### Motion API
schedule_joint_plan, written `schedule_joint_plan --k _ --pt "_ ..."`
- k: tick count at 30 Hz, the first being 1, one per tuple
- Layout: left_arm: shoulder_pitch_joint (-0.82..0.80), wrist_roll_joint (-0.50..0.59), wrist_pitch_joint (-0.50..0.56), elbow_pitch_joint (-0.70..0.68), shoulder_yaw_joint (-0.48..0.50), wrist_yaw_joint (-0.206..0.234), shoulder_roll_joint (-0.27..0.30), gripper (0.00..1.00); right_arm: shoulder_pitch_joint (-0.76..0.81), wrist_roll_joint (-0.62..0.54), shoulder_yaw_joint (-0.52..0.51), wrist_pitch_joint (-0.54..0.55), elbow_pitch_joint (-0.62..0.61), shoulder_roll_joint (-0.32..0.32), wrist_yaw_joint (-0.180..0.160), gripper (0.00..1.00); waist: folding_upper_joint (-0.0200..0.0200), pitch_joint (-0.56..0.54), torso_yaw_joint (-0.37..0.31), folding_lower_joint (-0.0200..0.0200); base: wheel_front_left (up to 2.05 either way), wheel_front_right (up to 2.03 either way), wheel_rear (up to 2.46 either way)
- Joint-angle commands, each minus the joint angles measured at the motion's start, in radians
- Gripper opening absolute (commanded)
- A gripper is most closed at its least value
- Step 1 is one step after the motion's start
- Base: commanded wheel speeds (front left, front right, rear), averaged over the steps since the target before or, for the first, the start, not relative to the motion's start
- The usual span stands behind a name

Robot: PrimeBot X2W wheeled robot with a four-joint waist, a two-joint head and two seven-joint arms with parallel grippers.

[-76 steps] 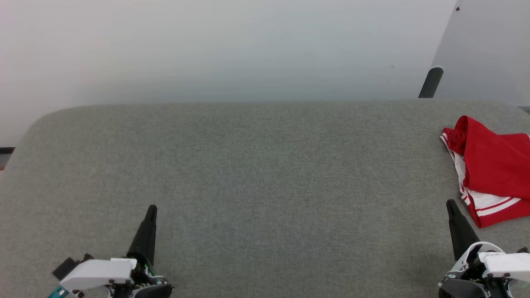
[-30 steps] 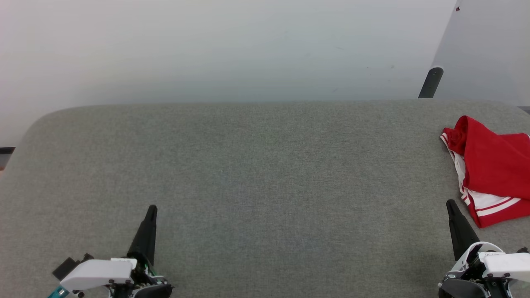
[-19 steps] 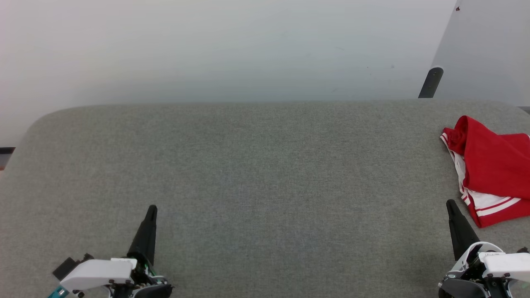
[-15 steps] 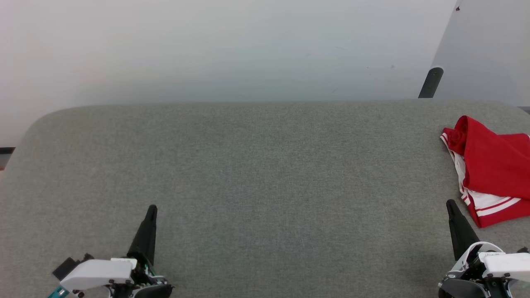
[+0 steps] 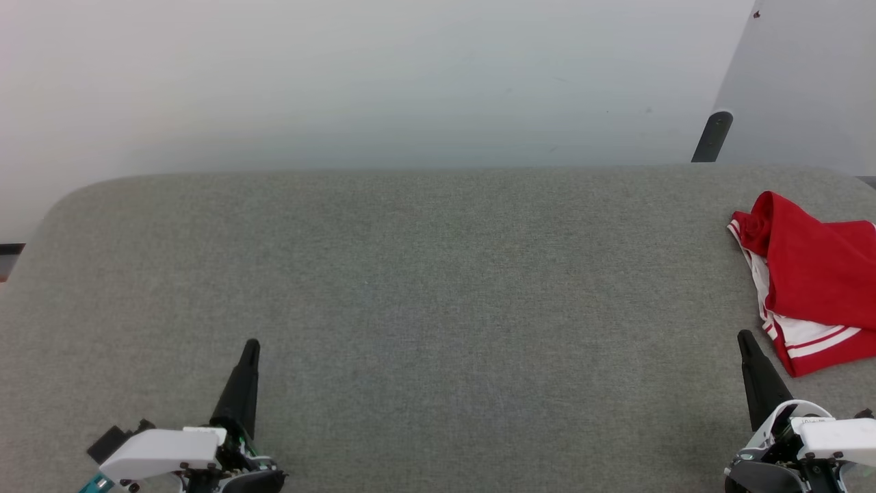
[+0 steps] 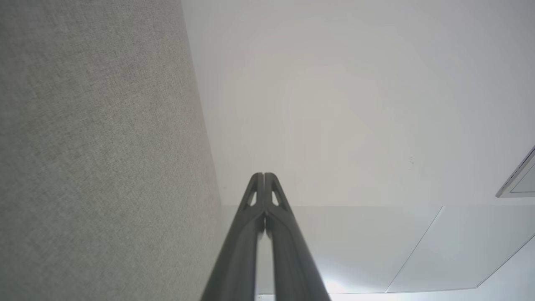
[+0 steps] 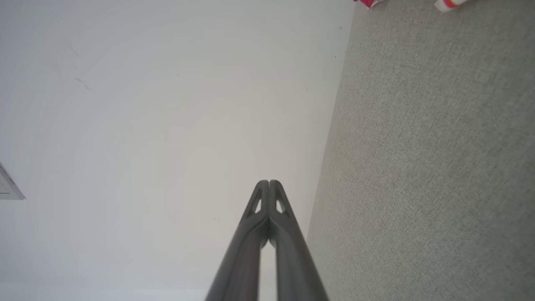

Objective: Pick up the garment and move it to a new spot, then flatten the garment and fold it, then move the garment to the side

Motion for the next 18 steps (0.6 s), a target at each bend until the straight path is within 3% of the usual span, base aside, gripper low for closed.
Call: schedule_joint_plan --k 1,18 --pt "-0.009 -0.003 0.002 0.001 0.002 -0.005 0.0 0.0 -0.003 0.004 0.0 0.002 0.0 0.003 0.0 0.0 -0.0001 0.0 0.0 0.0 0.0 0.0 0.0" --pt "-0.009 -0.004 0.001 0.001 0.001 -0.005 0.0 0.0 -0.003 0.004 0.001 0.002 0.0 0.003 0.0 0.0 -0.0001 0.0 0.0 0.0 0.0 0.0 0.0"
